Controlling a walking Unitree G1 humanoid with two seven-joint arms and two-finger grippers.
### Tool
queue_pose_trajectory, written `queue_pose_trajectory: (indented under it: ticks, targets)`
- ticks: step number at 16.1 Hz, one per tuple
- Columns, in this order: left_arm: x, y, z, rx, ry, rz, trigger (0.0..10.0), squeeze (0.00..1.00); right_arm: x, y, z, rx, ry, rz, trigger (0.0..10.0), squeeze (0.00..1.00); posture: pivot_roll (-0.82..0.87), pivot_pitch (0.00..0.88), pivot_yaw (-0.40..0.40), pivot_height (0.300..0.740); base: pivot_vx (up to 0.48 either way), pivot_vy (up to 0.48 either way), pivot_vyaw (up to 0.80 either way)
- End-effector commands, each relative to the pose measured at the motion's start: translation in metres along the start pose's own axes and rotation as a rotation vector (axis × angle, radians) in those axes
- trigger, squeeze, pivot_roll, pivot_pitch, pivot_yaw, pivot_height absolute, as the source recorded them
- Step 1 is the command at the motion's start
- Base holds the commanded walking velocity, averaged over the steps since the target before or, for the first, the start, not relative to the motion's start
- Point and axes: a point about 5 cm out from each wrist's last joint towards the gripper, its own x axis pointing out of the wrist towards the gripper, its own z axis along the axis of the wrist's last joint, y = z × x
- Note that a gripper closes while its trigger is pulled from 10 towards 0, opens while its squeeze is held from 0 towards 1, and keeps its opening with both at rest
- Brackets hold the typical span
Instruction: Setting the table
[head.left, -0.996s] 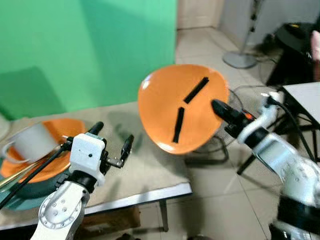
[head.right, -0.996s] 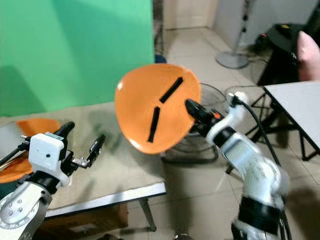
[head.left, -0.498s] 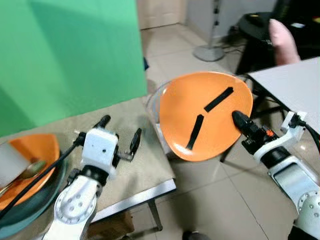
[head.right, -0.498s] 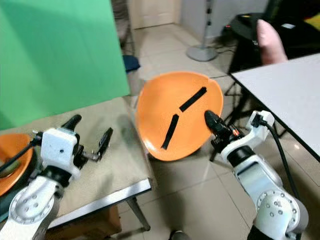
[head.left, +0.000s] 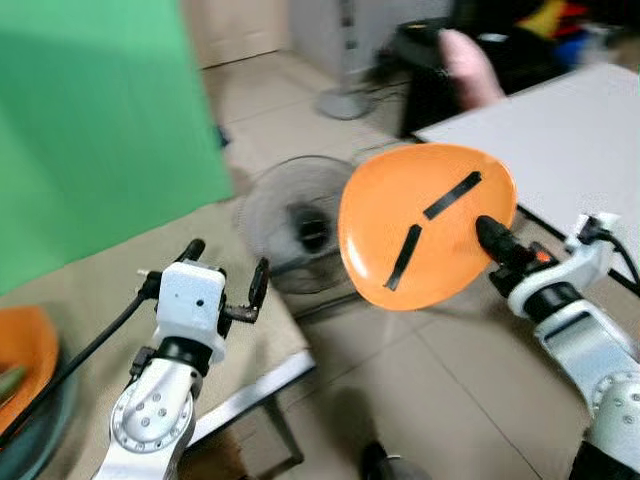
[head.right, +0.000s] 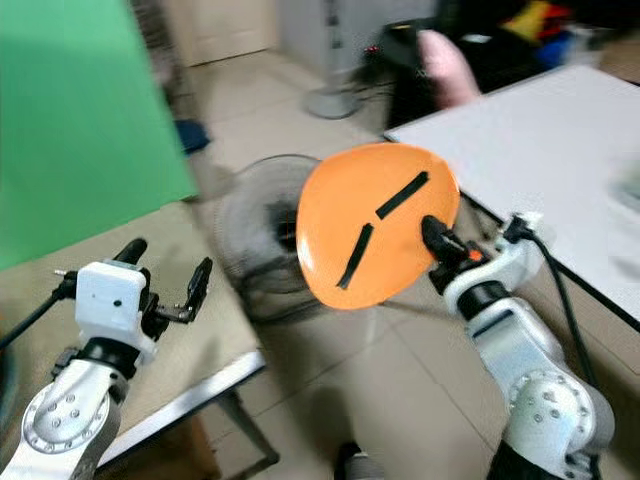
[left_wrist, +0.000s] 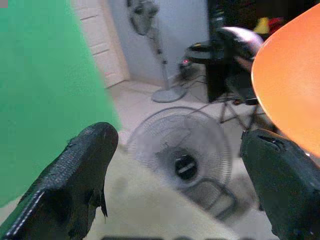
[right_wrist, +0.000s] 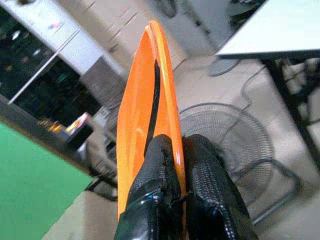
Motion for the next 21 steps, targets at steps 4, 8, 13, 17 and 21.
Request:
queue_pose_trajectory:
  ticks: [4,8,13,17,21]
  targets:
    - [-0.002,0.006,0.003,-0.001,-0.009,0.048,10.0,0.0,0.007,0.009,-0.001,-0.037,0.019,0.005,10.0,0.0,-0.07,0.008,0.027,0.74,0.0,0.0,-0.77]
    - [-0.002,0.008,0.005,0.004,-0.026,0.061,10.0,0.0,0.014,0.014,-0.001,-0.049,0.038,0.016,10.0,0.0,-0.07,0.006,0.021,0.74,0.0,0.0,-0.76]
    - [-0.005,0.013,0.007,0.001,-0.031,0.047,10.0,0.0,0.021,0.019,-0.015,-0.063,0.111,0.034,10.0,0.0,-0.06,0.004,0.018,0.74,0.055,0.0,-0.31]
    - [-0.006,0.014,0.008,-0.002,-0.033,0.038,10.0,0.0,0.03,0.023,-0.018,-0.054,0.135,0.044,10.0,0.0,-0.05,0.009,0.015,0.74,0.339,0.0,0.0]
    - [-0.006,0.017,0.009,0.002,-0.034,0.032,10.0,0.0,0.036,0.029,-0.023,-0.017,0.172,0.086,10.0,0.0,-0.04,0.015,0.013,0.74,0.403,0.0,0.0]
